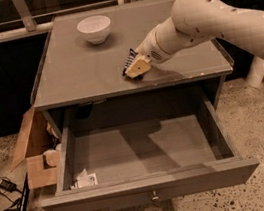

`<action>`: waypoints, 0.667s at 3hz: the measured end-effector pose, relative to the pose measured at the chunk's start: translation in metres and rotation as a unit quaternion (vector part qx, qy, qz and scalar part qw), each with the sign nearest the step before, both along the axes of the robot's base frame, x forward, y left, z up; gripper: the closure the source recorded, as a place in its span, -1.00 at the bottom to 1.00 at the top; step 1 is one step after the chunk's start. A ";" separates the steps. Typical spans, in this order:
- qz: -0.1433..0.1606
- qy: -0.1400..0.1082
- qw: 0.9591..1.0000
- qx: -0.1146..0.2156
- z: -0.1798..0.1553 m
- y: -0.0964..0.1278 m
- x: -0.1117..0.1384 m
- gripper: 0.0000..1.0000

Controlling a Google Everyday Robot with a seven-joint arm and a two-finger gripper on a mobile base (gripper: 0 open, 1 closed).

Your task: Pick rxbar blueberry from top drawer and place on counter

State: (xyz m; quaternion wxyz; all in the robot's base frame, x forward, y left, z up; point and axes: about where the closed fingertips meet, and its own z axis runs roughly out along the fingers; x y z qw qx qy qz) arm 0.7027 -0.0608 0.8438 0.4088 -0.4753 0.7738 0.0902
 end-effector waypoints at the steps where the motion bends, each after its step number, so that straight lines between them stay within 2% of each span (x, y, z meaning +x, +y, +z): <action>1: 0.000 0.000 1.000 0.000 0.000 0.000 0.000 -0.93; 2: 0.000 0.000 1.000 0.000 0.000 0.000 0.000 -1.00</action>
Offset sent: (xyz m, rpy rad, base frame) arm 0.0000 0.0000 0.0000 0.0000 0.0000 0.0000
